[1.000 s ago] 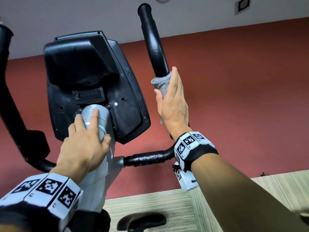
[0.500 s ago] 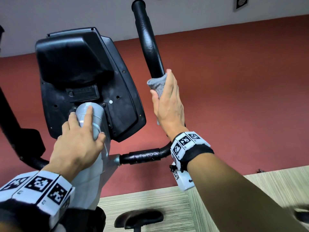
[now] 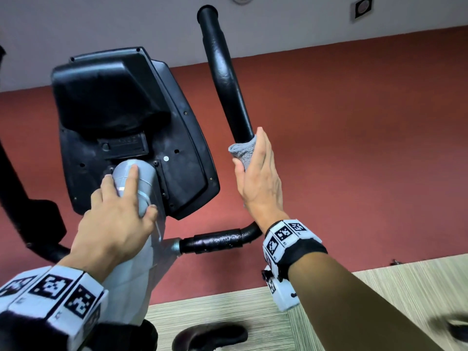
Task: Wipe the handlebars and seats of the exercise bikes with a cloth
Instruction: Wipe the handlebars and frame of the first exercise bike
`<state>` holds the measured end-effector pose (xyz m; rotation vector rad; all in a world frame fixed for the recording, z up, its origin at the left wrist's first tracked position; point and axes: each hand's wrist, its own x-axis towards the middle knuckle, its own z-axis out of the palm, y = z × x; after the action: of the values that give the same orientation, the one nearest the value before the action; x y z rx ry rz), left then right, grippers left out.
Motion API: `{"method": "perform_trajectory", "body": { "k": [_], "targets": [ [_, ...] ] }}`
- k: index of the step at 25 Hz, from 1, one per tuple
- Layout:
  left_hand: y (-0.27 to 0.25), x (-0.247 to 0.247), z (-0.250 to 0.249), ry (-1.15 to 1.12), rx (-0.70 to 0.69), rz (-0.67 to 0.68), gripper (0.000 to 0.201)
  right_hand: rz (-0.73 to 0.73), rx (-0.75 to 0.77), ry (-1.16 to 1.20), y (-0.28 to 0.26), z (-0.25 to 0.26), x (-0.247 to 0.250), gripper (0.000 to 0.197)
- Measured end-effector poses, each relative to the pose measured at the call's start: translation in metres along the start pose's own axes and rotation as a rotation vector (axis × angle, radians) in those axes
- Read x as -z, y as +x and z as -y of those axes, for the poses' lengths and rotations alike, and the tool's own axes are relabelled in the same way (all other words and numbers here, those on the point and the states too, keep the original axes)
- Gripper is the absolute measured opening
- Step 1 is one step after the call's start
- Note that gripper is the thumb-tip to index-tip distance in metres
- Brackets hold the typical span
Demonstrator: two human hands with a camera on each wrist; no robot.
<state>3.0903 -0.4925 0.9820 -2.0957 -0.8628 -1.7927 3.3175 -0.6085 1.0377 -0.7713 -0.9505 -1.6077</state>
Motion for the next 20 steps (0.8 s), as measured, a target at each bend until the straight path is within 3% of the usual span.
{"method": "perform_trajectory", "body": {
  "k": [6, 12, 18, 20],
  "targets": [
    [0.001, 0.000, -0.001, 0.020, 0.003, -0.002, 0.081, -0.046, 0.069, 0.010, 0.031, 0.011, -0.003, 0.071],
    [0.000, 0.000, -0.001, 0.024, 0.005, 0.003, 0.081, 0.084, -0.117, 0.011, -0.053, -0.031, 0.002, 0.073],
    [0.002, -0.002, -0.001, 0.041, 0.010, -0.012, 0.081, 0.046, -0.045, 0.067, -0.012, -0.021, -0.003, 0.073],
    [0.004, -0.002, 0.000, 0.041, 0.011, -0.004, 0.081, 0.024, -0.042, 0.064, -0.021, -0.030, -0.004, 0.073]
  ]
}}
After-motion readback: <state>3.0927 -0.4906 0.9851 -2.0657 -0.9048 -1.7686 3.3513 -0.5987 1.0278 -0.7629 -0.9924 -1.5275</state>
